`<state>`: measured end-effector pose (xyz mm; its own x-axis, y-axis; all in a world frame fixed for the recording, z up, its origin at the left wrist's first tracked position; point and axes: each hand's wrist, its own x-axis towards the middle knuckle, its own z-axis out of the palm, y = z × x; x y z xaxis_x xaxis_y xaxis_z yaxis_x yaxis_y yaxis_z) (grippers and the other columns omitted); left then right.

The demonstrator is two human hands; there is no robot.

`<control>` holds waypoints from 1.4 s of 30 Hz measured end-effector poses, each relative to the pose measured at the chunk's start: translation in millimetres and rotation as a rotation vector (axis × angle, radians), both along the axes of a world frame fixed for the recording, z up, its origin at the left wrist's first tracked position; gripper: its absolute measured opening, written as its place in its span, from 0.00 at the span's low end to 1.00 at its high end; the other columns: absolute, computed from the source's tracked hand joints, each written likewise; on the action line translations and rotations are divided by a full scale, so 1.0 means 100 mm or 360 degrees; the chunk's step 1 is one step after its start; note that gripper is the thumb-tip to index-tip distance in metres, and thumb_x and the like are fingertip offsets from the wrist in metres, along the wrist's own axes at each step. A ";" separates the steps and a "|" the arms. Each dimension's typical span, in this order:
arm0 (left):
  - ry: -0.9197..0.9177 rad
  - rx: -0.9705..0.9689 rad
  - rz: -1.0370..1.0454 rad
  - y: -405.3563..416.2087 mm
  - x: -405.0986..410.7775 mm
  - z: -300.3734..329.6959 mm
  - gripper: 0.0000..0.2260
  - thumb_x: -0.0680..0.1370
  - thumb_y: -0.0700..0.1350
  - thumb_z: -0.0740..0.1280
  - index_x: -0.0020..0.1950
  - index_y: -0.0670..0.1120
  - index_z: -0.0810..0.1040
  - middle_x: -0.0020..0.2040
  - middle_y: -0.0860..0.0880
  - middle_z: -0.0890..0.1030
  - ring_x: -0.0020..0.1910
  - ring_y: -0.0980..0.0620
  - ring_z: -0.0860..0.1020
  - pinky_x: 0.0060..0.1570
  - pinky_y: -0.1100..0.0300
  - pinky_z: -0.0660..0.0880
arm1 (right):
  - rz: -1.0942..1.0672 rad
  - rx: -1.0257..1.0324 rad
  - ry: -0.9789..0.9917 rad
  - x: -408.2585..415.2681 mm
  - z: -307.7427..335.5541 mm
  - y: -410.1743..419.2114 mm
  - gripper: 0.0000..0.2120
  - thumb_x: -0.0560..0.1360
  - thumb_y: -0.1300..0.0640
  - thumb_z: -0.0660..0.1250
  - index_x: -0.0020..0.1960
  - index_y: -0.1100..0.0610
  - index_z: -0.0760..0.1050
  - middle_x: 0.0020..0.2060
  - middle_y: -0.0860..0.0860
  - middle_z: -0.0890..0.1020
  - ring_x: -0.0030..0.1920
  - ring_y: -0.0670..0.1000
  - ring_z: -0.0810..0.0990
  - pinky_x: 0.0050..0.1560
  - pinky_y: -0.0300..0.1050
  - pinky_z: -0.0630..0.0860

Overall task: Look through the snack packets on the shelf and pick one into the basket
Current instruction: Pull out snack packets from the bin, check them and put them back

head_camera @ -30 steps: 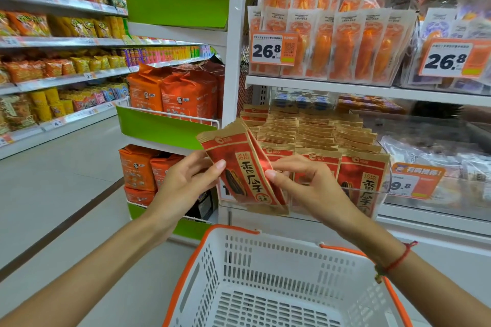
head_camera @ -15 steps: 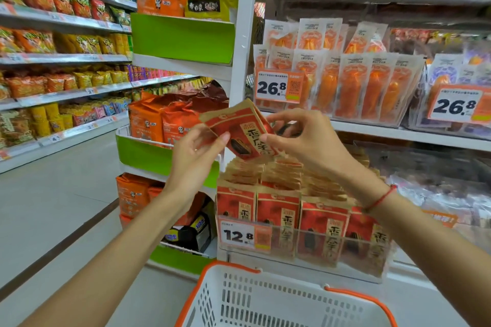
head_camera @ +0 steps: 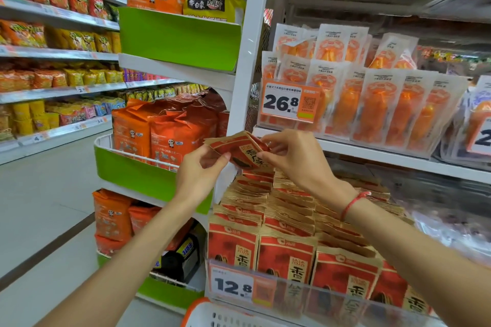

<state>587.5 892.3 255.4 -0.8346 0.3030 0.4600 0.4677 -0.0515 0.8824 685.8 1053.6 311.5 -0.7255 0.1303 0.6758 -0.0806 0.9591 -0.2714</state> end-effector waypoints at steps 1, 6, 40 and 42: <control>0.0011 -0.0013 0.0011 0.00 -0.03 -0.03 0.03 0.77 0.44 0.70 0.47 0.53 0.80 0.43 0.54 0.83 0.45 0.56 0.81 0.49 0.61 0.74 | 0.0005 -0.0001 -0.0012 -0.04 -0.03 0.01 0.15 0.71 0.52 0.75 0.57 0.54 0.82 0.43 0.52 0.86 0.41 0.48 0.84 0.46 0.51 0.82; 0.0061 0.0001 0.0063 -0.02 -0.05 -0.09 0.08 0.78 0.46 0.69 0.56 0.52 0.77 0.47 0.55 0.82 0.47 0.60 0.80 0.47 0.66 0.75 | -0.0006 -0.0086 -0.0015 -0.12 -0.11 0.04 0.15 0.72 0.52 0.75 0.57 0.54 0.83 0.43 0.51 0.86 0.41 0.46 0.84 0.48 0.48 0.82; 0.1230 -0.1835 0.0166 0.12 0.06 0.18 0.23 0.83 0.51 0.49 0.78 0.50 0.60 0.77 0.55 0.62 0.74 0.53 0.59 0.67 0.54 0.59 | -0.0201 0.0506 -0.0326 -0.10 -0.27 0.23 0.12 0.77 0.55 0.66 0.58 0.48 0.82 0.48 0.48 0.86 0.52 0.51 0.82 0.57 0.47 0.74; 0.1257 -0.1923 0.0152 0.16 0.03 0.18 0.23 0.83 0.51 0.48 0.78 0.50 0.61 0.77 0.55 0.61 0.74 0.52 0.58 0.66 0.54 0.59 | -0.0225 0.0649 -0.0443 -0.10 -0.29 0.22 0.15 0.78 0.56 0.62 0.62 0.48 0.79 0.54 0.50 0.85 0.57 0.54 0.80 0.61 0.49 0.71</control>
